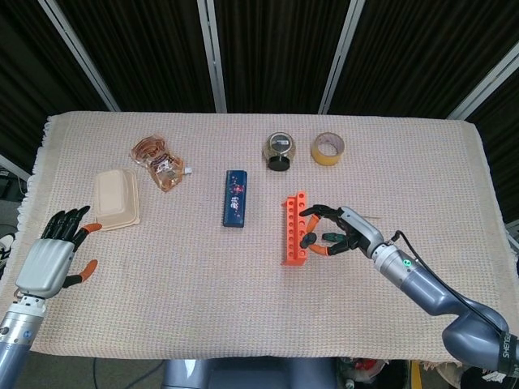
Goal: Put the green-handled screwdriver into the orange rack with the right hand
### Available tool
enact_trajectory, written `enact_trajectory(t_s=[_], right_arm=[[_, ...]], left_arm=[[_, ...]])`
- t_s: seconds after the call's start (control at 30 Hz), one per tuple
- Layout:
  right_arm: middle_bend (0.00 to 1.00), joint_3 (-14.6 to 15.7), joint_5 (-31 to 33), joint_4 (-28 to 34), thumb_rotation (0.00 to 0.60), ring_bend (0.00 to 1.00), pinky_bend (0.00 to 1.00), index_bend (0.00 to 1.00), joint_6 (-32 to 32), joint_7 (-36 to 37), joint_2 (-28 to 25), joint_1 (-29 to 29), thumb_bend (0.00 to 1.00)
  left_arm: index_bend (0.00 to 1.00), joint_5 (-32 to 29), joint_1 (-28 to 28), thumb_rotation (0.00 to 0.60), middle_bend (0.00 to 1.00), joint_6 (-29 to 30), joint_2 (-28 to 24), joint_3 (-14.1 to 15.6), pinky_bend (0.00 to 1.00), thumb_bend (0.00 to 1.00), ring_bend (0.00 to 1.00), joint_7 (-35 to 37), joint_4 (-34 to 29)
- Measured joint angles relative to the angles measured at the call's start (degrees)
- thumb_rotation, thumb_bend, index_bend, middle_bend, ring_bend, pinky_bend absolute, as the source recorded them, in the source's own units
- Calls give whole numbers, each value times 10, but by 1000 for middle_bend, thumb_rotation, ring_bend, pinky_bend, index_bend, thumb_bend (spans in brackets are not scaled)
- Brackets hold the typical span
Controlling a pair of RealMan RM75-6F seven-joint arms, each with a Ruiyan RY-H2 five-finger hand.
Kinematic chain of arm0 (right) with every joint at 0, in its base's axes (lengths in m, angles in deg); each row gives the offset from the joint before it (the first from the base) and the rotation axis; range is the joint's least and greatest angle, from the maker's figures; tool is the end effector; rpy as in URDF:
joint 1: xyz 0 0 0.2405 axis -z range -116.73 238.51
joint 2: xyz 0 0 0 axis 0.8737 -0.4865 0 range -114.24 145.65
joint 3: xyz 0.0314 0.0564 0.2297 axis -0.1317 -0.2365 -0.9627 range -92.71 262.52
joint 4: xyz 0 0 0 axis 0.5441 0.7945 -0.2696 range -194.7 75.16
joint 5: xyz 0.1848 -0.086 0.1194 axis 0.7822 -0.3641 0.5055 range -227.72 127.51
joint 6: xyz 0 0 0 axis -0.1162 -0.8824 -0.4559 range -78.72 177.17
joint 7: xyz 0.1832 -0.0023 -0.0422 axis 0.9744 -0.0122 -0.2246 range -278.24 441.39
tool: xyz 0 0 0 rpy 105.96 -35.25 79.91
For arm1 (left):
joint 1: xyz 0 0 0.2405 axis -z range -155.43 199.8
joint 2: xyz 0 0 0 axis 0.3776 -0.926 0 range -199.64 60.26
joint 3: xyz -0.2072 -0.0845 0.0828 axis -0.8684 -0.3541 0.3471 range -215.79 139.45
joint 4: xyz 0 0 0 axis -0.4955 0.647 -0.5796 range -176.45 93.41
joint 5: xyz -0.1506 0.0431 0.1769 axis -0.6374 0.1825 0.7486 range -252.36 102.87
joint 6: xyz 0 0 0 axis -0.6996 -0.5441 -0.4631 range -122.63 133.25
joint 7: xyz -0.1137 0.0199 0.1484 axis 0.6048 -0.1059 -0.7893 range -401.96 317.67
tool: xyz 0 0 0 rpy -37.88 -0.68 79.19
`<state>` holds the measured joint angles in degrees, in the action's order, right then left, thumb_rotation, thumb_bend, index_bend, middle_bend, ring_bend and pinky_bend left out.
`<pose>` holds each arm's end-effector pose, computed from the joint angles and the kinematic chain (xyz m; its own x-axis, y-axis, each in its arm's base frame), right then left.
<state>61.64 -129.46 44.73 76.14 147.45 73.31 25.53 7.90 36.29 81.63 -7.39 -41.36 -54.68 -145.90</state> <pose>-0.1145 -0.3668 0.0438 -0.5519 -0.6354 0.5400 -0.7928 0.1992 -0.5759 -0.2371 0.2620 0.0929 0.4421 0.0978 0.8916 0.8922 -0.1503 -0.4260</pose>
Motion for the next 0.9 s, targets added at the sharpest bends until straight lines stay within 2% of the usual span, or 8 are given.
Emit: enact_trajectory(t_s=[0.9], right_arm=[[208, 37, -9, -29, 600, 0, 0, 589, 5, 28, 4, -29, 324]], left_arm=[[224, -1, -2, 600, 0, 0, -1, 4, 0, 326, 0, 4, -1]])
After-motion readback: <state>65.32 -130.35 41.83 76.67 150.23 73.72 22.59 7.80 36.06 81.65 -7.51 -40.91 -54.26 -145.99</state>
